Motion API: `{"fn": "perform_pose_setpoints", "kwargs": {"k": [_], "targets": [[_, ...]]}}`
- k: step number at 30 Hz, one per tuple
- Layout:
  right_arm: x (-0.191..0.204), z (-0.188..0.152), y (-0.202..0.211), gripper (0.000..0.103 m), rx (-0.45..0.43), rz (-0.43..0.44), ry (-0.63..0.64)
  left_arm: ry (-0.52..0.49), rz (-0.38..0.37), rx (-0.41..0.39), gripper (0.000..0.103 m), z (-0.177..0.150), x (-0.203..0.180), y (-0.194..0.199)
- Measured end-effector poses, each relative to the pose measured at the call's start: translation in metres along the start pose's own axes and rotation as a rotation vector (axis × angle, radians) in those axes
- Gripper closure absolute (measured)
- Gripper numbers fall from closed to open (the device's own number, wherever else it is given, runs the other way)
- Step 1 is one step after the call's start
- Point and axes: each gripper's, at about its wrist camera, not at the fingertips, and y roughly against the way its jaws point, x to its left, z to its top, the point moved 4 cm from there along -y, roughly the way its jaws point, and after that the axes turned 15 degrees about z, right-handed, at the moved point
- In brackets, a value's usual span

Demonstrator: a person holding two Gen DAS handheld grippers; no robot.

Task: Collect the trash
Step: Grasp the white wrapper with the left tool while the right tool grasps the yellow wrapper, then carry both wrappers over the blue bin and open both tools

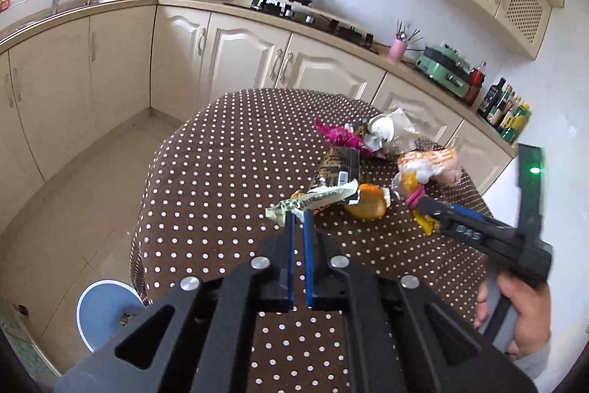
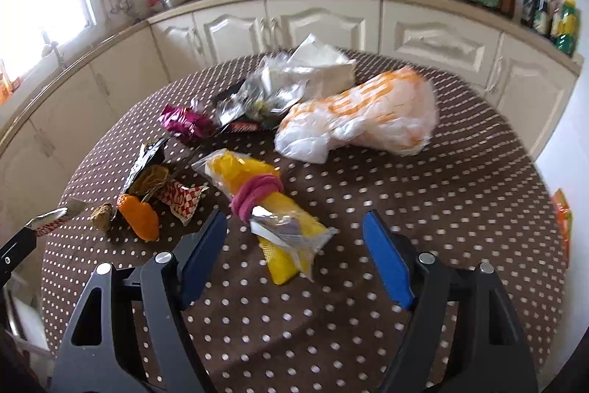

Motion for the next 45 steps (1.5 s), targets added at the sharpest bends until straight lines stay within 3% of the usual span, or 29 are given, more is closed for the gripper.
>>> {"fn": "perform_pose_setpoints", "kwargs": {"k": [1,2,7,12,20,28,34,40,45], "targets": [[0.0,0.0,-0.002,0.06,0.008,0.019,-0.003,0.002,-0.002,-0.004,0.1,0.0,0.001,0.002],[0.0,0.0,-0.003,0.066,0.017,0.031,-0.001,0.006,-0.005,-0.007,0.1,0.0,0.002,0.004],[0.014,-0.006,0.016,0.074,-0.037,0.041,0.045,0.036,-0.014,-0.016,0.1,-0.003,0.011,0.013],[0.039,-0.014,0.052,0.074,-0.127,0.07,0.076,0.056,-0.016,-0.038,0.1,-0.005,0.022,0.03],[0.143,-0.027,0.068,0.074,-0.146,0.248,0.22,0.119,0.032,-0.064,0.1,-0.017,0.081,0.059],[0.274,-0.072,0.009,0.074,-0.008,0.46,0.341,0.225,0.192,-0.047,0.1,-0.054,0.19,0.077],[0.343,-0.109,-0.049,0.074,0.121,0.539,0.41,0.318,0.323,0.046,0.1,-0.098,0.274,0.06],[0.379,-0.152,-0.123,0.074,0.25,0.512,0.467,0.395,0.37,0.17,0.1,-0.14,0.33,0.013],[0.374,-0.158,-0.157,0.074,0.282,0.463,0.454,0.405,0.359,0.245,0.1,-0.147,0.345,-0.038]]}}
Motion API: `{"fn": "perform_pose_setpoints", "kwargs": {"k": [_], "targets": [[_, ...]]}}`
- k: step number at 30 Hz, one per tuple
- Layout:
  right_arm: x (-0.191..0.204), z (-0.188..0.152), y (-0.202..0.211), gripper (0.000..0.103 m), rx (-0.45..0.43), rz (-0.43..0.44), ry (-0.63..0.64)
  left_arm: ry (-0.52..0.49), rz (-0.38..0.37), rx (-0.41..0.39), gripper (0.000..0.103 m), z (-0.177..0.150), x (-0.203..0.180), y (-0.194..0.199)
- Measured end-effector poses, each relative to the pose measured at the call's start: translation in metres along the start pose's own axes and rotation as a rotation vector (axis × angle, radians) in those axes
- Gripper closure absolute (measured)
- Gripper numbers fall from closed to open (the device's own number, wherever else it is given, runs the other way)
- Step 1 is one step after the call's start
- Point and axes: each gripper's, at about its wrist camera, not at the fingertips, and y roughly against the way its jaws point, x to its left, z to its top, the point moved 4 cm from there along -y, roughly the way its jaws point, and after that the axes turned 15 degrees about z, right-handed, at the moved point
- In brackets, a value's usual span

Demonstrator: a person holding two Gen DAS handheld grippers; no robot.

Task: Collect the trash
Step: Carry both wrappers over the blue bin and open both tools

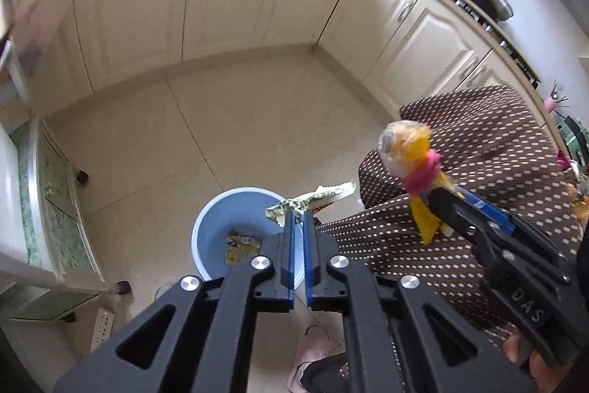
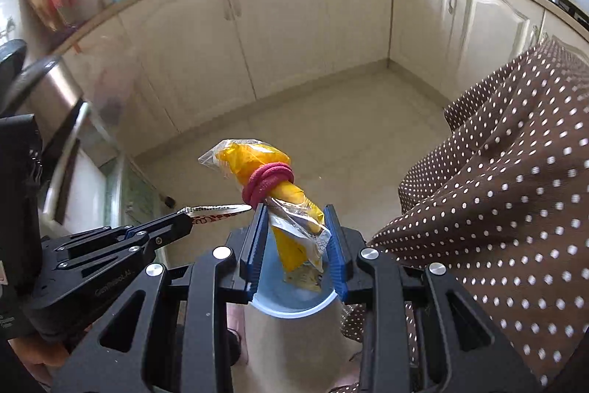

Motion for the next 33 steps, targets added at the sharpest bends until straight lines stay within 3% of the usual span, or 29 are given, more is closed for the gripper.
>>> {"fn": "perform_pose_setpoints", "kwargs": {"k": [4,6,7,10,13,29,32,33], "targets": [[-0.017,0.0,-0.009,0.074,0.01,-0.029,-0.023,-0.005,-0.008,0.032,0.098,0.013,-0.011,-0.03],[-0.022,-0.001,-0.013,0.074,0.016,-0.037,-0.032,-0.022,-0.01,0.057,0.085,0.014,-0.016,-0.04],[-0.026,-0.002,-0.018,0.074,0.02,-0.042,-0.034,-0.028,-0.006,0.068,0.07,0.013,-0.017,-0.042],[-0.03,-0.004,-0.027,0.074,0.034,-0.049,-0.039,-0.02,0.01,0.059,0.061,0.013,-0.014,-0.045],[-0.032,-0.007,-0.033,0.074,0.047,-0.047,-0.052,0.003,0.0,0.081,0.061,0.009,-0.007,-0.05],[-0.016,0.007,-0.058,0.073,0.069,-0.009,-0.033,0.03,0.011,0.041,0.059,0.009,0.005,-0.028],[-0.009,0.015,-0.061,0.067,0.045,0.008,-0.031,0.048,0.012,0.029,0.059,0.013,0.011,-0.023],[-0.007,0.018,-0.061,0.058,0.035,0.012,-0.028,0.053,0.012,0.025,0.059,0.014,0.013,-0.02]]}}
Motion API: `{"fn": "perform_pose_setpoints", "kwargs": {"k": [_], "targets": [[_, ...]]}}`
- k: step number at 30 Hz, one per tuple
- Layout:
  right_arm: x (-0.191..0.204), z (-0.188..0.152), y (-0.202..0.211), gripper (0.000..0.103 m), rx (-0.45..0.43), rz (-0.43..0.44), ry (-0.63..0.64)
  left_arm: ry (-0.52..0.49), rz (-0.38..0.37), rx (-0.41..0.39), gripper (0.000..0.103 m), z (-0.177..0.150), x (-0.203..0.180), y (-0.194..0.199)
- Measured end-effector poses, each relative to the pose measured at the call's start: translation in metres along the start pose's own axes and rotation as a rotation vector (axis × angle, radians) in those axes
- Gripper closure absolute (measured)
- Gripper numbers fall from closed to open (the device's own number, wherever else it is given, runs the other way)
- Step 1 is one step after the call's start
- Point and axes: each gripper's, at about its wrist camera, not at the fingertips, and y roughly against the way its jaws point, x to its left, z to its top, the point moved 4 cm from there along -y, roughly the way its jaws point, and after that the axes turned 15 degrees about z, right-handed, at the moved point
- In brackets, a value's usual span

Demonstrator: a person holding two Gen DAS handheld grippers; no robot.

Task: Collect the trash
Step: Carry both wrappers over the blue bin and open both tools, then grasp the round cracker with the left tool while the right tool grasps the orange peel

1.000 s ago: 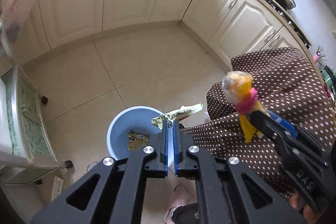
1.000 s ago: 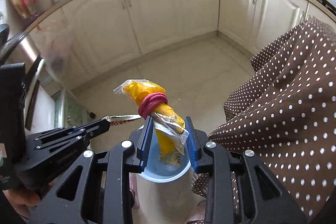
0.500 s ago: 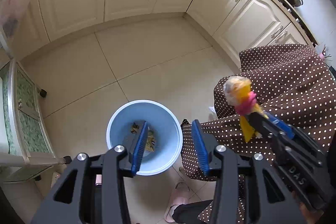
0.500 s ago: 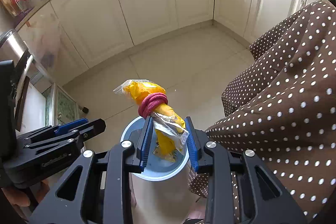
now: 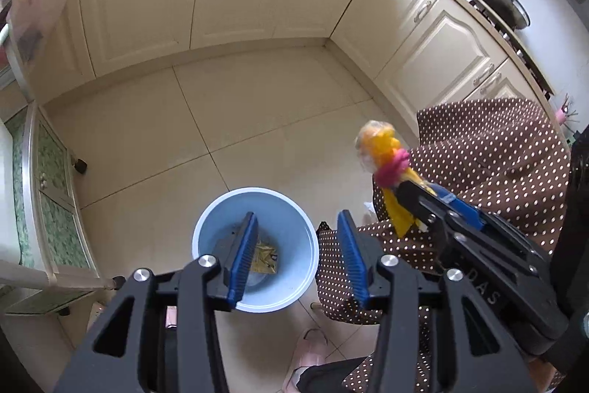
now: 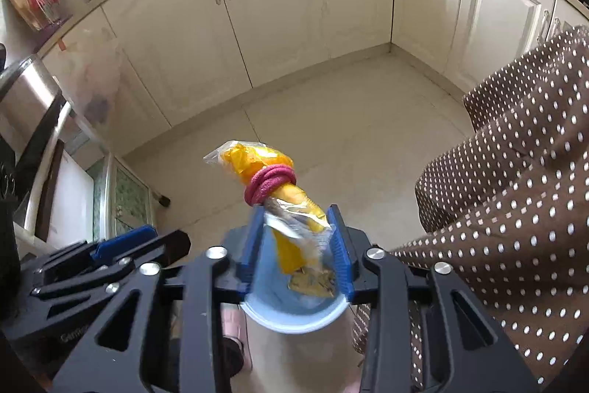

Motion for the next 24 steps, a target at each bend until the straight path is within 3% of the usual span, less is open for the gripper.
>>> {"fn": "perform_pose_setpoints", "kwargs": {"k": [6,11,17,24], "targets": [[0.004,0.005,0.012,0.056,-0.022,-0.016,0.018,0.011,-0.031,-0.026,0.058,0.005,0.002,0.02],[0.006,0.009,0.052,0.054,-0.07,-0.057,0.044,-0.004,-0.047,-0.076,0.057,0.009,-0.009,0.051],[0.001,0.015,0.125,0.051,-0.169,-0.092,0.038,-0.051,-0.07,-0.137,0.055,0.007,-0.034,0.093],[-0.023,0.006,0.24,0.048,-0.317,-0.145,0.007,-0.15,-0.169,-0.201,0.051,-0.006,-0.104,0.152]]}}
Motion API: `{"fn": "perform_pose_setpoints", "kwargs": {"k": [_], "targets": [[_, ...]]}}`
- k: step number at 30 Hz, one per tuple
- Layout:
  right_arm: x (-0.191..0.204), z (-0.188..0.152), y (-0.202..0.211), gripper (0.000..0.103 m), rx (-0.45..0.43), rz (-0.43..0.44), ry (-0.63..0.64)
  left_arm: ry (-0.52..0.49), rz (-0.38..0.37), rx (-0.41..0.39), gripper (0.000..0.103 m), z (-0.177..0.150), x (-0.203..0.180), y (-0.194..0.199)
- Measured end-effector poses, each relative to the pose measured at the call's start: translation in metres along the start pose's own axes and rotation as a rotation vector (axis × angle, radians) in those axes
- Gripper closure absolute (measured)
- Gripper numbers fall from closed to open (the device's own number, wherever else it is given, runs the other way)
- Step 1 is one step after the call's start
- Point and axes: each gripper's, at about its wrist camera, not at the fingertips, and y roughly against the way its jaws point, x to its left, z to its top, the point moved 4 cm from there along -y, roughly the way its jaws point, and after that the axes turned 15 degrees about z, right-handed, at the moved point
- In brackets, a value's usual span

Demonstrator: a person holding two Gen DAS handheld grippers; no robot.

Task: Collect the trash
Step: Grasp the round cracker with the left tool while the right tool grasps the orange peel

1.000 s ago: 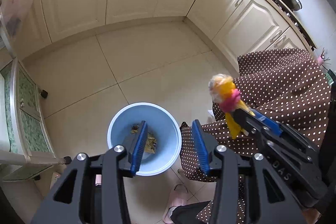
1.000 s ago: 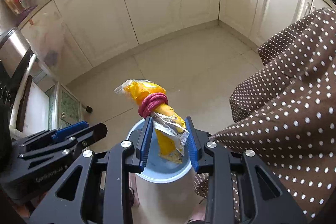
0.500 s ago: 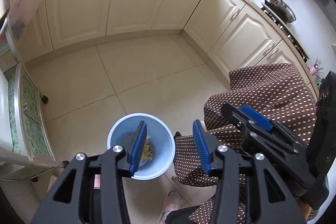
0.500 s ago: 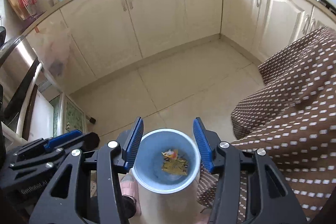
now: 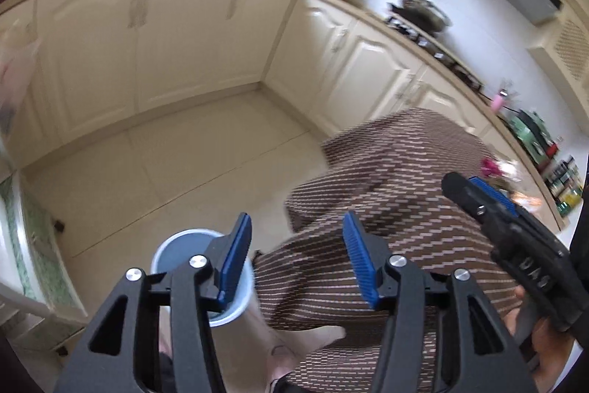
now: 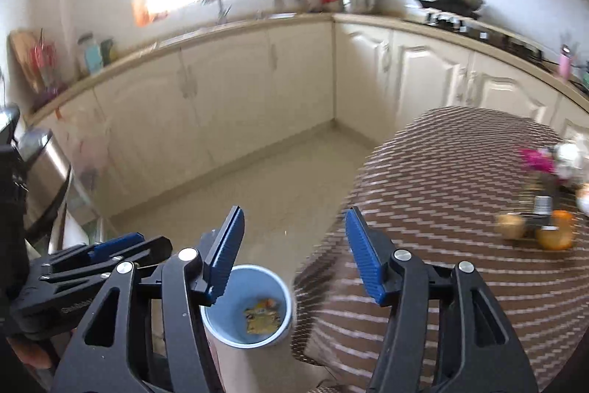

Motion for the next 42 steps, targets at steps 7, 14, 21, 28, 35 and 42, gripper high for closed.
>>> {"fn": "perform_pose_setpoints", "kwargs": {"k": [7,14,21,28,35,42], "targets": [[-0.078,0.003,0.099,0.045,-0.12,-0.15,-0.079,-0.171,-0.122,-0.029,0.05,-0.003,-0.118,0.029],[-0.157,-0.024,0.149,0.044,-0.109,-0.291,-0.169,-0.372,-0.183,-0.004,0.05,-0.019,-0.228,0.023],[-0.201,-0.049,0.152,0.041,-0.05,-0.35,-0.229,-0.519,-0.126,0.008,0.05,-0.03,-0.294,-0.008],[-0.218,-0.05,0.141,0.041,-0.02,-0.326,-0.236,-0.518,-0.083,0.015,0.064,-0.019,-0.305,-0.035],[-0.216,-0.042,0.131,0.041,-0.002,-0.311,-0.225,-0.527,-0.046,0.017,0.08,-0.018,-0.313,-0.053],[-0.206,-0.034,0.11,0.041,0.045,-0.281,-0.179,-0.456,-0.092,-0.014,0.08,-0.014,-0.289,-0.034]]}}
